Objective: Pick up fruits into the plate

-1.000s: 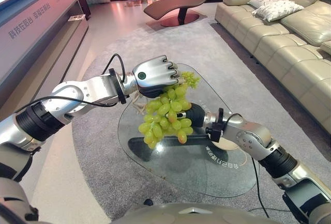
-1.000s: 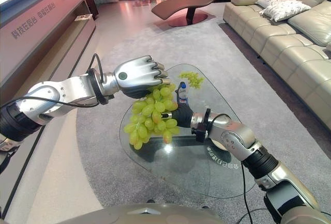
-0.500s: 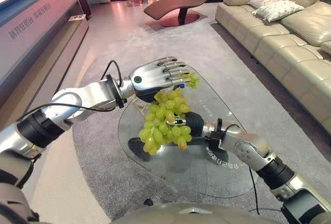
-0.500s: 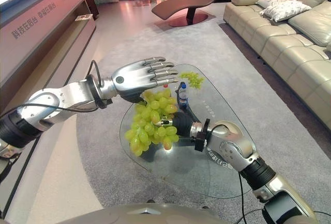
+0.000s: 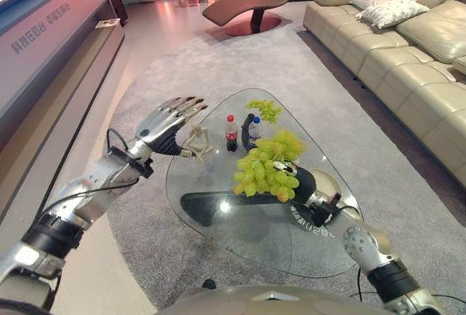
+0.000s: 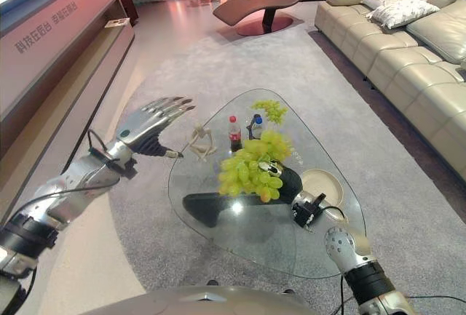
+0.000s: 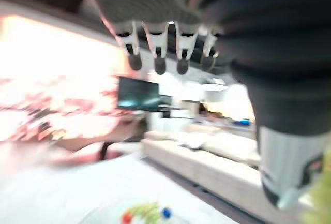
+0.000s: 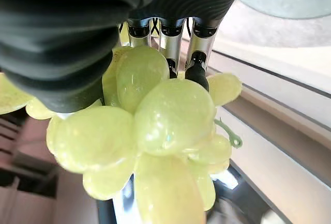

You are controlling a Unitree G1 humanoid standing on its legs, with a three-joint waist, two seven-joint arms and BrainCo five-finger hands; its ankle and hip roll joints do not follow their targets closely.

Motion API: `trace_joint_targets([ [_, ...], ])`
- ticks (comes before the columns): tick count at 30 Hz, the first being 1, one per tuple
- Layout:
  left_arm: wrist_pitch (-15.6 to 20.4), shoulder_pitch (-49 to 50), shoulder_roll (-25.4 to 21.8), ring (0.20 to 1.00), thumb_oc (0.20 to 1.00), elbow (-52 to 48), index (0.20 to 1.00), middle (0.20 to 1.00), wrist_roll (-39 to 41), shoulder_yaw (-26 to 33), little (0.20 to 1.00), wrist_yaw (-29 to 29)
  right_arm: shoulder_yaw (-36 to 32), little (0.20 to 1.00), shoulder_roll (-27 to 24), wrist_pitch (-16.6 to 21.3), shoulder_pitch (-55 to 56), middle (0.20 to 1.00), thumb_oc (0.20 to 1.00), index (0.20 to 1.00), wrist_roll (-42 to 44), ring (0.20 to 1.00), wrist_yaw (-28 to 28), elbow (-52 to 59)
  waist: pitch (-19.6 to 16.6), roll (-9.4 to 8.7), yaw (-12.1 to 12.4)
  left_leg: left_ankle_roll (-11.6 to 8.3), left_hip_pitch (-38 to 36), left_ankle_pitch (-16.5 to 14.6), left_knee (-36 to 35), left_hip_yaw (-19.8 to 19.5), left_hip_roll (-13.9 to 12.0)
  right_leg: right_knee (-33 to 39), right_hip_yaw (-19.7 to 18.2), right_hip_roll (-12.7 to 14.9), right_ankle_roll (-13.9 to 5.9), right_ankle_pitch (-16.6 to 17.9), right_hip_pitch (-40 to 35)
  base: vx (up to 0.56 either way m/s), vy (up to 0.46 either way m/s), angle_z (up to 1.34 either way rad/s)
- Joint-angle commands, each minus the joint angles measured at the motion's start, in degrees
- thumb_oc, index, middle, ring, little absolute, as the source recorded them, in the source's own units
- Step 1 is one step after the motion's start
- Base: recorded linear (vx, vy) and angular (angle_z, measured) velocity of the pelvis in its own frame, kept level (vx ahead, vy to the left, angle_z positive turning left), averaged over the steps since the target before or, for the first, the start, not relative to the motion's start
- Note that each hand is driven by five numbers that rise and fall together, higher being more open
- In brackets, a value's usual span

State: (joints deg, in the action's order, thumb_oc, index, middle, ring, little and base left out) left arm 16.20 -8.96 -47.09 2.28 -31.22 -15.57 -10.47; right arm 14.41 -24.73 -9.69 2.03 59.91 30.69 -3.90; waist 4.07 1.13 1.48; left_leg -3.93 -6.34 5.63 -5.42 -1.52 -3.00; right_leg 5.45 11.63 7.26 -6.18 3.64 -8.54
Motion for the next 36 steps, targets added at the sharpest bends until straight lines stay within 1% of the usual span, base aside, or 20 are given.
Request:
trace_joint_targets([
  [1, -2.2, 0.2, 1.1, 1.000, 1.000, 4.0, 1.000, 1.000, 6.4, 6.2, 1.000, -1.3, -5.2, 0.200, 3.9, 6.6, -2.9, 0.200, 0.200, 0.200, 5.2, 0.200, 3.0, 2.3, 2.4, -1.97, 1.0, 2.74, -4.5, -9.3, 0.7, 4.8, 3.1, -1.0, 0.7, -0.8, -0.90, -3.4, -1.6, 0.01, -0.031, -0.02],
  [2, -3.1, 2.8, 3.0, 1.000, 1.000, 5.8, 1.000, 1.000, 8.9, 7.5, 1.000, -0.5, -6.4, 0.200, 4.3, 8.1, -2.2, 0.200, 0.200, 0.200, 5.4, 0.200, 2.8, 1.5, 2.9, -1.99, 0.9, 2.73, -4.4, -9.3, 0.8, 4.8, 3.0, -1.0, 0.5, -0.9, -0.83, -3.4, -1.5, 0.00, 0.000, 0.00],
  [3, -3.5, 3.1, 3.3, 1.000, 1.000, 6.1, 1.000, 1.000, 9.9, 7.7, 1.000, -0.2, -6.5, 0.200, 4.4, 8.3, -2.1, 0.200, 0.200, 0.200, 5.4, 0.200, 2.7, 1.4, 3.0, -1.98, 0.8, 2.72, -4.4, -9.3, 0.8, 4.9, 3.0, -1.1, 0.5, -0.9, -0.83, -3.4, -1.4, -0.01, -0.032, -0.01],
  [6, -5.1, 5.6, 5.9, 1.000, 1.000, 10.5, 1.000, 1.000, 13.3, 7.7, 1.000, 1.0, -8.3, 0.200, 4.9, 10.7, -1.6, 0.200, 0.200, 0.200, 5.2, 0.200, 1.9, -0.8, 4.2, -1.96, 0.6, 2.68, -4.0, -9.2, 1.1, 5.1, 2.8, -1.4, 0.3, -1.0, -0.76, -3.4, -0.9, -0.02, -0.040, -0.01],
  [8, -7.1, 7.0, 7.9, 1.000, 1.000, 15.5, 1.000, 1.000, 17.8, 6.5, 1.000, 1.6, -9.8, 0.200, 4.7, 13.0, -2.0, 0.200, 0.200, 0.200, 4.2, 0.200, -0.3, -2.5, 5.5, -1.78, 0.5, 2.75, -3.4, -9.2, 1.4, 5.2, 2.7, -1.9, 0.1, -1.1, -0.63, -3.5, 0.0, -0.06, -0.062, -0.02],
  [9, -7.9, 7.8, 10.0, 1.000, 1.000, 20.3, 1.000, 1.000, 21.9, 5.6, 1.000, 1.2, -10.6, 0.200, 4.3, 14.6, -2.7, 0.200, 0.200, 0.200, 3.7, 0.200, -2.2, -3.7, 6.7, -1.60, 0.4, 2.85, -2.8, -9.2, 1.6, 5.2, 2.7, -2.6, -0.2, -1.2, -0.52, -3.6, 1.1, -0.07, -0.067, -0.03],
  [10, -8.2, 8.0, 11.3, 1.000, 1.000, 23.0, 1.000, 1.000, 23.9, 5.4, 1.000, 1.2, -11.1, 0.200, 4.2, 15.2, -3.1, 0.200, 0.200, 0.200, 2.8, 0.200, -3.4, -4.5, 7.1, -1.50, 0.4, 2.90, -2.3, -9.2, 1.9, 5.3, 2.7, -3.0, -0.3, -1.2, -0.46, -3.7, 1.7, -0.08, -0.068, -0.04],
  [12, -7.9, 7.7, 14.6, 1.000, 1.000, 30.3, 1.000, 1.000, 25.5, 4.2, 1.000, 0.3, -12.1, 0.200, 2.9, 17.3, -4.9, 0.200, 0.200, 0.200, 0.5, 0.200, -5.9, -6.7, 8.6, -1.21, 0.1, 2.92, -1.0, -9.2, 2.6, 5.4, 2.6, -3.9, -0.7, -1.3, -0.25, -3.8, 3.3, -0.08, -0.059, -0.09],
  [13, -8.5, 7.4, 15.2, 1.000, 1.000, 31.4, 1.000, 1.000, 26.4, 3.8, 1.000, 0.4, -12.2, 0.200, 2.6, 17.6, -5.4, 0.200, 0.200, 0.200, 0.2, 0.200, -6.8, -7.2, 8.9, -1.08, 0.0, 2.89, -0.7, -9.2, 2.8, 5.4, 2.5, -4.2, -0.8, -1.4, -0.19, -3.9, 3.7, -0.11, -0.069, -0.17],
  [14, -8.3, 6.9, 17.2, 1.000, 1.000, 35.4, 1.000, 1.000, 27.0, 3.1, 1.000, -0.3, -12.8, 0.200, 1.8, 18.1, -7.0, 0.200, 0.200, 0.200, -0.9, 0.200, -8.3, -8.3, 10.2, -0.95, -0.2, 2.90, 0.2, -9.1, 3.2, 5.3, 2.5, -4.7, -1.2, -1.5, -0.05, -3.9, 4.8, -0.09, -0.057, -0.16],
  [15, -8.4, 6.6, 17.7, 1.000, 1.000, 36.5, 1.000, 1.000, 26.9, 2.8, 1.000, -0.5, -13.0, 0.200, 1.5, 18.3, -7.6, 0.200, 0.200, 0.200, -1.3, 0.200, -8.9, -8.7, 10.6, -0.88, -0.3, 2.91, 0.5, -9.1, 3.3, 5.3, 2.5, -4.9, -1.3, -1.5, 0.01, -3.9, 5.1, -0.12, -0.063, -0.06],
  [16, -8.2, 5.9, 18.8, 1.000, 1.000, 39.1, 1.000, 1.000, 27.1, 2.0, 1.000, -1.3, -13.5, 0.200, 0.5, 18.7, -9.0, 0.200, 0.200, 0.200, -1.6, 0.200, -9.3, -10.2, 11.5, -0.73, -0.4, 2.87, 1.2, -9.1, 3.7, 5.3, 2.4, -5.2, -1.5, -1.6, 0.13, -4.0, 5.8, -0.11, -0.066, -0.01],
  [18, -9.1, 4.9, 20.5, 1.000, 1.000, 43.5, 1.000, 1.000, 28.5, 0.7, 1.000, -2.0, -14.1, 0.200, -1.4, 19.3, -11.8, 0.200, 0.200, 0.200, -2.7, 0.200, -12.0, -12.4, 13.5, -0.45, -0.6, 2.73, 2.8, -8.9, 4.5, 5.1, 2.4, -6.0, -2.0, -1.8, 0.41, -4.0, 7.3, -0.10, -0.084, -0.01],
  [19, -9.3, 4.6, 20.9, 1.000, 1.000, 44.8, 1.000, 1.000, 29.0, 0.4, 1.000, -1.9, -14.3, 0.200, -2.0, 19.5, -12.6, 0.200, 0.200, 0.200, -3.3, 0.200, -12.8, -13.1, 14.0, -0.38, -0.7, 2.66, 3.2, -8.9, 4.7, 5.0, 2.3, -6.2, -2.1, -1.9, 0.49, -4.0, 7.7, -0.09, -0.080, -0.01],
  [22, -9.0, 2.8, 22.2, 1.000, 1.000, 49.7, 1.000, 1.000, 29.7, -2.1, 1.000, -1.9, -14.6, 0.200, -5.3, 20.8, -17.9, 0.200, 0.200, 0.200, -6.1, 0.200, -16.5, -18.1, 17.3, 0.35, -1.0, 2.31, 5.8, -8.5, 5.7, 4.6, 2.2, -7.3, -2.6, -2.2, 1.08, -3.9, 10.1, -0.11, -0.085, -0.03],
  [24, -8.9, 1.9, 22.5, 1.000, 1.000, 50.9, 1.000, 1.000, 30.0, -3.2, 1.000, -1.9, -14.7, 0.200, -7.0, 21.1, -20.4, 0.200, 0.200, 0.200, -7.9, 0.200, -18.5, -20.3, 18.9, 0.68, -1.2, 2.15, 7.1, -8.2, 6.2, 4.4, 2.2, -7.9, -2.6, -2.4, 1.39, -3.9, 11.4, -0.10, -0.071, -0.04],
  [28, -8.0, -0.4, 22.8, 1.000, 1.000, 52.3, 1.000, 1.000, 29.7, -6.5, 1.000, -2.4, -15.3, 0.200, -12.6, 21.9, -26.7, 0.200, 0.200, 0.200, -11.8, 0.200, -22.3, -27.1, 23.0, 1.84, -1.5, 1.52, 10.9, -7.3, 7.5, 3.3, 2.3, -9.3, -2.2, -2.6, 2.11, -3.7, 15.1, -0.11, -0.067, -0.04],
  [30, -7.6, -1.1, 22.8, 1.000, 1.000, 52.2, 1.000, 1.000, 29.9, -7.4, 1.000, -2.6, -15.1, 0.200, -14.1, 21.8, -28.7, 0.200, 0.200, 0.200, -12.6, 0.200, -23.3, -28.9, 24.1, 2.13, -1.5, 1.41, 12.2, -7.2, 8.1, 3.0, 2.4, -10.0, -2.1, -2.6, 2.28, -3.6, 16.3, -0.08, -0.035, -0.06],
  [32, -7.8, -2.6, 22.7, 1.000, 1.000, 51.7, 1.000, 1.000, 30.0, -8.8, 1.000, -2.7, -14.4, 0.200, -16.3, 21.6, -32.1, 0.200, 0.200, 0.200, -14.8, 0.200, -25.7, -31.4, 25.6, 2.55, -1.5, 1.38, 14.3, -6.9, 9.1, 2.5, 2.6, -11.5, -1.9, -2.6, 2.56, -3.8, 18.7, -0.08, -0.044, -0.10],
  [36, -8.1, -4.1, 22.2, 1.000, 1.000, 50.6, 1.000, 1.000, 30.7, -10.6, 1.000, -3.2, -12.8, 0.200, -18.8, 19.8, -35.8, 0.200, 0.200, 0.200, -16.9, 0.200, -29.0, -33.6, 25.7, 2.84, -1.3, 1.43, 18.1, -6.5, 10.3, 2.0, 2.9, -13.5, -1.7, -2.8, 2.83, -4.1, 23.0, -0.05, -0.055, -0.06],
])
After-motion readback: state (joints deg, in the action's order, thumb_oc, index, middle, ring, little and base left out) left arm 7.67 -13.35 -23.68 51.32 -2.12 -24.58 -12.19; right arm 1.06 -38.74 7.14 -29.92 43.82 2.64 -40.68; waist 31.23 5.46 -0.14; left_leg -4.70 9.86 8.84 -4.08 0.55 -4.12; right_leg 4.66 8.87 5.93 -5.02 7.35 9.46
